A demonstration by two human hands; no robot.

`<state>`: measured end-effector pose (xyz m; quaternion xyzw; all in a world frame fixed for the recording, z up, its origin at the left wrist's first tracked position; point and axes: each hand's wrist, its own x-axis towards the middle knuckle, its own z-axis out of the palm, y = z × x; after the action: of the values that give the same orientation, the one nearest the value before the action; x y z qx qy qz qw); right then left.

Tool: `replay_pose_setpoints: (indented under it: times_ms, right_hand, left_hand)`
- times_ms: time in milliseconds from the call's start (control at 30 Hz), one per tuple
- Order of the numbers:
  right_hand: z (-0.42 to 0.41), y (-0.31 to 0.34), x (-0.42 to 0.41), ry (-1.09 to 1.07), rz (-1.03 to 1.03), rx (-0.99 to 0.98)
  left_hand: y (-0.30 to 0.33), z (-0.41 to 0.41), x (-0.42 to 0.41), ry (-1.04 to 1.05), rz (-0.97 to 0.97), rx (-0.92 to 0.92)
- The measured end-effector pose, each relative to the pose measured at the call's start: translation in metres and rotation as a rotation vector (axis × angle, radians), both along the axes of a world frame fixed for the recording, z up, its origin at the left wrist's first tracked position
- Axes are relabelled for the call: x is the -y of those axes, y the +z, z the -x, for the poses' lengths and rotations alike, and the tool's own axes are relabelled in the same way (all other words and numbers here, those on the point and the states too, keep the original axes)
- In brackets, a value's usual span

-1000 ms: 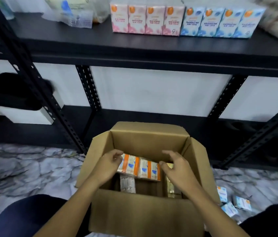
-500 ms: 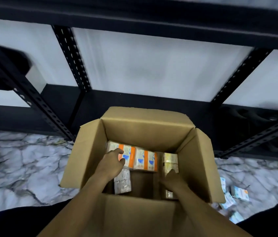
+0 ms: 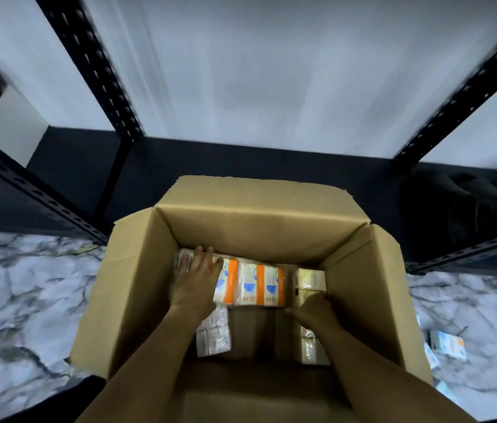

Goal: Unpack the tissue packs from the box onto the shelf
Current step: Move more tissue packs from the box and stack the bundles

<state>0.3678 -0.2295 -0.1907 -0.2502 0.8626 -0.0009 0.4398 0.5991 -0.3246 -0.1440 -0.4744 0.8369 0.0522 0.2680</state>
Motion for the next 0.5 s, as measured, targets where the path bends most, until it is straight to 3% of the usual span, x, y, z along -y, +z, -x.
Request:
replay_pose_setpoints:
  times_ms: [267, 500]
  right_hand:
    - [-0.012, -0.022, 0.009, 0.349, -0.137, -0.355]
    - [-0.01, -0.018, 0.012, 0.253, -0.09, -0.363]
  left_hand:
    - [-0.018, 0.004, 0.009, -0.038, 0.064, 0.103]
    - [-0.014, 0.009, 0.015, -0.047, 0.108, 0.045]
